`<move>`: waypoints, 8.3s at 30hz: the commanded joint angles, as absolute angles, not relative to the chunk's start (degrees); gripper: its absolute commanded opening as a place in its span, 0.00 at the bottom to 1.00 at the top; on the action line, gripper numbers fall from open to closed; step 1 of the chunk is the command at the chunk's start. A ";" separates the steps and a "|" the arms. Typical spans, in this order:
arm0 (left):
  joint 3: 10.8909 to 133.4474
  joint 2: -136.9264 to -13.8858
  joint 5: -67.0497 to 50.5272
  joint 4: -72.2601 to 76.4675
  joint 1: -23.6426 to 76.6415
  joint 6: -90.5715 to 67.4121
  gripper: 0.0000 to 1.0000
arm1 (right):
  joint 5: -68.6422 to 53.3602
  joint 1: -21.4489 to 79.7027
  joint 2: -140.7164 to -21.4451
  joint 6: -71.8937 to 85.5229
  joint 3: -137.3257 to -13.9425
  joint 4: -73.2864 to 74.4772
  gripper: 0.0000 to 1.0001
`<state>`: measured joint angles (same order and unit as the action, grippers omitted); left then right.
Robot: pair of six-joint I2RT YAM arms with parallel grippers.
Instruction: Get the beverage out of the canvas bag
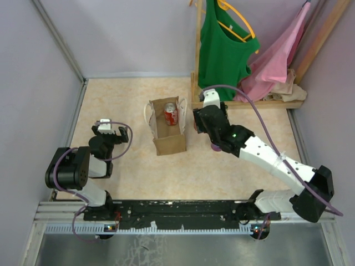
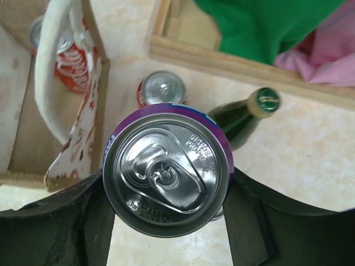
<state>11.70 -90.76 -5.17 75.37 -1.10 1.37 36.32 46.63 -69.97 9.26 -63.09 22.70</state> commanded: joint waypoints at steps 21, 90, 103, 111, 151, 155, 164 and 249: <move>12.33 -91.14 -5.63 76.11 -1.05 1.66 1.00 | 23.25 44.56 -80.77 18.37 -51.36 4.35 0.00; 12.30 -91.13 -5.61 76.10 -0.99 1.66 1.00 | 5.47 43.82 -105.04 14.30 -91.21 12.37 0.75; 12.40 -91.19 -5.65 76.11 -0.99 1.67 1.00 | 11.18 43.51 -112.72 13.73 -93.32 14.23 0.96; 12.35 -91.15 -5.58 76.11 -1.02 1.63 1.00 | 15.96 43.53 -116.32 12.80 -94.41 13.14 0.99; 12.39 -91.19 -5.63 76.03 -1.05 1.71 1.00 | 27.52 50.67 -85.17 0.26 -84.12 -1.85 0.00; 12.39 -91.14 -5.62 76.03 -1.05 1.71 1.00 | 37.27 50.68 -76.16 -1.59 -76.75 -3.62 0.00; 12.39 -91.15 -5.61 76.03 -1.04 1.70 1.00 | 44.93 50.57 -57.47 5.05 -61.24 10.57 0.00; 12.38 -91.14 -5.60 76.06 -1.01 1.64 1.00 | 44.18 32.46 -42.94 20.47 -43.08 19.60 0.99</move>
<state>11.73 -90.76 -5.17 75.33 -1.10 1.37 41.76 44.25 -43.57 19.59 -40.62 18.15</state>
